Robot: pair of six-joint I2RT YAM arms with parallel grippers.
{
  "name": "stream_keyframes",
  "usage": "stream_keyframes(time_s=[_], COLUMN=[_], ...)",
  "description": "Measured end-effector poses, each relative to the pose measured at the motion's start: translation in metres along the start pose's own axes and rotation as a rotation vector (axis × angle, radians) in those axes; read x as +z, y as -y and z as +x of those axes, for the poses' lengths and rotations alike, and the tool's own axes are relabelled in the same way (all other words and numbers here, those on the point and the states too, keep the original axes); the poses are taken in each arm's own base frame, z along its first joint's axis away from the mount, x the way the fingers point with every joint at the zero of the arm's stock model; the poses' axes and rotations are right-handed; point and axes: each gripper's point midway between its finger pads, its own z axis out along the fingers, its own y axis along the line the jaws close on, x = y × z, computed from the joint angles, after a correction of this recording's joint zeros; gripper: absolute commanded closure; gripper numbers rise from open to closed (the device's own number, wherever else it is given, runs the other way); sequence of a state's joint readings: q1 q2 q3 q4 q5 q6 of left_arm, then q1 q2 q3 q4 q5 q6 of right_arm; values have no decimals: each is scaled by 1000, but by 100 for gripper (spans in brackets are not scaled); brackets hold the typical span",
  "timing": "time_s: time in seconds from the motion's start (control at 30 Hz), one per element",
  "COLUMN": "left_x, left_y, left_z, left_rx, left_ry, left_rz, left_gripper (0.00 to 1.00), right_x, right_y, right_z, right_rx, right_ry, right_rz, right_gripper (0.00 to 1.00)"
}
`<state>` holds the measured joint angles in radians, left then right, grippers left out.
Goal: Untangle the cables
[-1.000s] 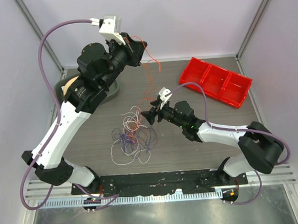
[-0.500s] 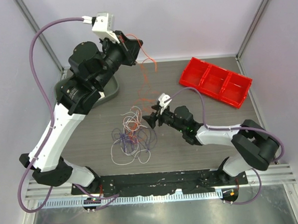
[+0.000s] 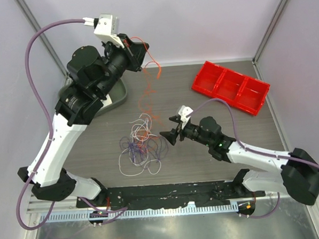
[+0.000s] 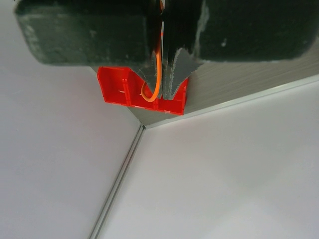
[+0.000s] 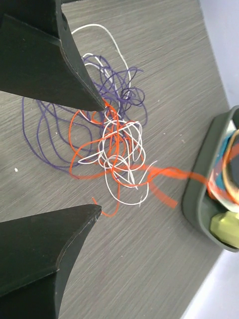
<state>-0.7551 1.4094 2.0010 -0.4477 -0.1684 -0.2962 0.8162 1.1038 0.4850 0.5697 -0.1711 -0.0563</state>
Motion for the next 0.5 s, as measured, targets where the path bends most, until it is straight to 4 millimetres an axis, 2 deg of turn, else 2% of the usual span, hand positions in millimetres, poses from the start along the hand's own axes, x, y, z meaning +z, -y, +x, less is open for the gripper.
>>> stream_keyframes(time_s=[0.13, 0.33, 0.37, 0.43, 0.47, 0.5], left_x=[-5, -7, -7, -7, -7, -8], left_y=[2, 3, 3, 3, 3, 3], left_z=[-3, -5, -5, -5, -5, -5], left_rx=[-1, -2, -2, -1, 0, 4], left_ry=[4, 9, 9, 9, 9, 9], left_rz=[14, 18, 18, 18, 18, 18], left_gripper=[100, 100, 100, 100, 100, 100], right_x=[22, 54, 58, 68, 71, 73], right_y=[3, 19, 22, 29, 32, 35], right_z=[21, 65, 69, 79, 81, 83], right_rx=[-17, -26, -27, -29, -32, -27], right_ry=[-84, -179, -189, -206, -208, -209], right_rz=[-13, 41, 51, 75, 82, 88], right_gripper=[19, 23, 28, 48, 73, 90])
